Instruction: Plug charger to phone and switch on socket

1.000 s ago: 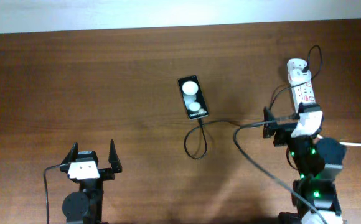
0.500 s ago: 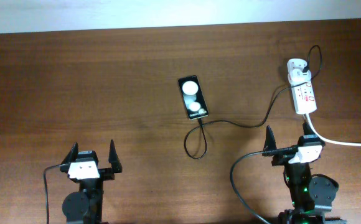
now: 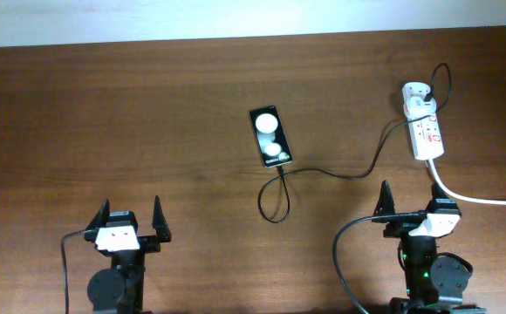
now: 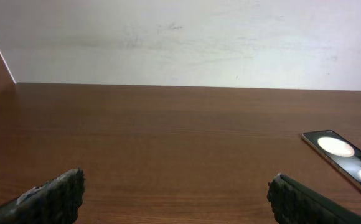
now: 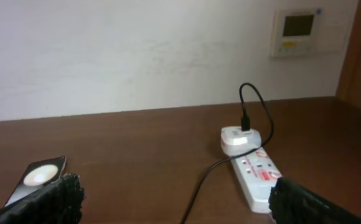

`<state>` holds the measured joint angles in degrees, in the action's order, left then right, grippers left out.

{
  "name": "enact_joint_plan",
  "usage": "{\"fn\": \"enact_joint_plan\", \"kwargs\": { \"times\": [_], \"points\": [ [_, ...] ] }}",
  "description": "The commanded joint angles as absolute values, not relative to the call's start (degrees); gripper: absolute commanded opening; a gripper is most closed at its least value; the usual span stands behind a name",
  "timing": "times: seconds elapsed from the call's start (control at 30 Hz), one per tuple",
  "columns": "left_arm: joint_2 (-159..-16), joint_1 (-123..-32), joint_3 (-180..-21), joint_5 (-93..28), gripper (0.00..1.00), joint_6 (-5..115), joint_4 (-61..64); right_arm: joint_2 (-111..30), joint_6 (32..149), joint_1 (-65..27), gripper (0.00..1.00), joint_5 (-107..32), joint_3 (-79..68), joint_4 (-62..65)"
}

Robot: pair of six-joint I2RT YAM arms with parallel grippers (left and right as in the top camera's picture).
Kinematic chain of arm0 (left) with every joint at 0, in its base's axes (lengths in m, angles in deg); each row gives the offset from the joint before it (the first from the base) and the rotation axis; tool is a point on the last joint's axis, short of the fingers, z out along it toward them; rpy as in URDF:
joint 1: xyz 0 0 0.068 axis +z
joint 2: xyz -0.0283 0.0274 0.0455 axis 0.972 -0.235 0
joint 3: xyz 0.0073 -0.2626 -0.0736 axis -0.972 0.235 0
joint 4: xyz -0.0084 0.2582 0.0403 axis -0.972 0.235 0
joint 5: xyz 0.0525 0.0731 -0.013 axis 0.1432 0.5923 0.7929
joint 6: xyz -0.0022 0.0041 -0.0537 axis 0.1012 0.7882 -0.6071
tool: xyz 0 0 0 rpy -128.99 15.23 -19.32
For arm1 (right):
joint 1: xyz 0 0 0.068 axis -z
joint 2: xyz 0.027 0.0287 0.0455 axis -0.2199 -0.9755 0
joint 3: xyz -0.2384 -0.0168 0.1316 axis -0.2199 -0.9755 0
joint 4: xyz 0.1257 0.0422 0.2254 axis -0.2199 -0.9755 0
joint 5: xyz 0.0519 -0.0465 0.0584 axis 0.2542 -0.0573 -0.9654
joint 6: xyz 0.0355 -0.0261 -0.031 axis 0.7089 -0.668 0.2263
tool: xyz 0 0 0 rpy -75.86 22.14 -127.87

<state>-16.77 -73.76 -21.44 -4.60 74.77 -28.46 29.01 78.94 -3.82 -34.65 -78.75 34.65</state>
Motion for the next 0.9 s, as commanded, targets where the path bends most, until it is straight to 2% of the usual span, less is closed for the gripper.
{"fn": "enact_joint_plan", "kwargs": {
  "times": [0.0,0.43,0.87],
  "points": [
    [-16.5,-73.5,-21.3,-5.4,0.99,75.4,-28.2,29.7,80.3,-5.7,0.99,-33.5,-79.1,32.8],
    [-16.5,-73.5,-21.3,-5.4,0.99,75.4,-28.2,29.7,73.5,-6.3,0.98,-40.5,-79.1,30.8],
    [-16.5,-73.5,-21.3,-5.4,0.99,75.4,-28.2,29.7,70.6,-6.4,0.99,-41.5,-79.1,30.8]
  ]
}}
